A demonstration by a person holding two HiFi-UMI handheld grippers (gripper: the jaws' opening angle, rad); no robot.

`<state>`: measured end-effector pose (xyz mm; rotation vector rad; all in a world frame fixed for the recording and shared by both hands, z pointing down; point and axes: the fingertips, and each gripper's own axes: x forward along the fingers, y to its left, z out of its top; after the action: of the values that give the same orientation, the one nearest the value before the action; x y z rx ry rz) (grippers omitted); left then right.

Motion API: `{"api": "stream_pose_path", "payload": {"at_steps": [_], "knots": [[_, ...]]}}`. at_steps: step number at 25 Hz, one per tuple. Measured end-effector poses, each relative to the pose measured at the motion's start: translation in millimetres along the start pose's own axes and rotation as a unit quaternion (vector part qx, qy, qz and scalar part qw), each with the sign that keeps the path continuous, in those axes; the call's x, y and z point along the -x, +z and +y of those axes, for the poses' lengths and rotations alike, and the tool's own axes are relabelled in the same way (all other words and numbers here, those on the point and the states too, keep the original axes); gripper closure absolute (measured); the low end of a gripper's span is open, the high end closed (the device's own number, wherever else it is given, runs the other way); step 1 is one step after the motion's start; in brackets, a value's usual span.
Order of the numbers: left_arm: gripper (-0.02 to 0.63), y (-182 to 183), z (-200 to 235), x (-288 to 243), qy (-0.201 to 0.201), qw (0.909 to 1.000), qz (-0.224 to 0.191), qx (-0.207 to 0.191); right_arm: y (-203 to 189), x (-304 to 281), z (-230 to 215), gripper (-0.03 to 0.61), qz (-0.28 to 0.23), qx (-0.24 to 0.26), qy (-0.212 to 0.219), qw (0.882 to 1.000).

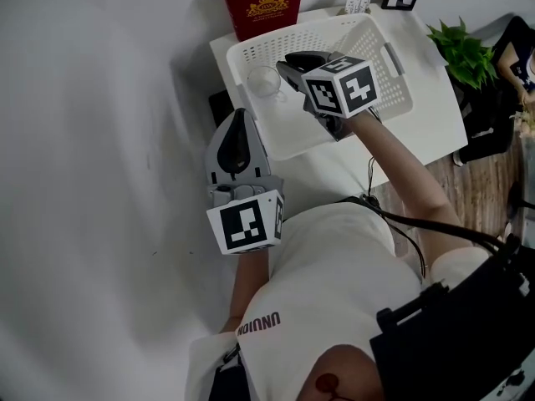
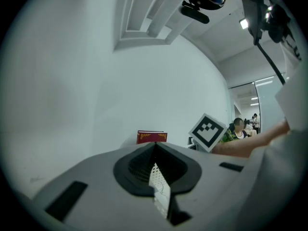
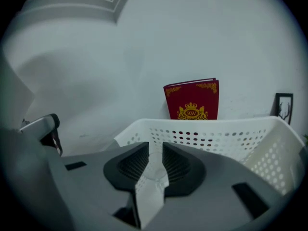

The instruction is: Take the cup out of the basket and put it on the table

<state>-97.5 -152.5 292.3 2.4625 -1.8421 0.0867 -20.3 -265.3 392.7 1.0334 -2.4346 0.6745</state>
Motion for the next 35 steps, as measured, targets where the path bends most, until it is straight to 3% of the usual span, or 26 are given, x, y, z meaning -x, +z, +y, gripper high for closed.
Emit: {"api": "stream_pose_path", "payload": {"at_steps": [8, 16, 35], "knots": [[0.603, 0, 2, -3, 0.003, 0.9999, -0.004, 0.013, -16, -35, -8, 0.436, 0.064, 0.042, -0.001, 0.997], [0.603, 1, 4, -7, 0.011, 0.9993, -0.007, 0.035, -39, -59, -23, 0.436, 0.119, 0.032, 0.001, 0.992], [0.603, -2, 15, -6, 0.016, 0.9982, -0.015, 0.056, -71, -92, -37, 0.428, 0.186, 0.031, -0.016, 0.982]]}}
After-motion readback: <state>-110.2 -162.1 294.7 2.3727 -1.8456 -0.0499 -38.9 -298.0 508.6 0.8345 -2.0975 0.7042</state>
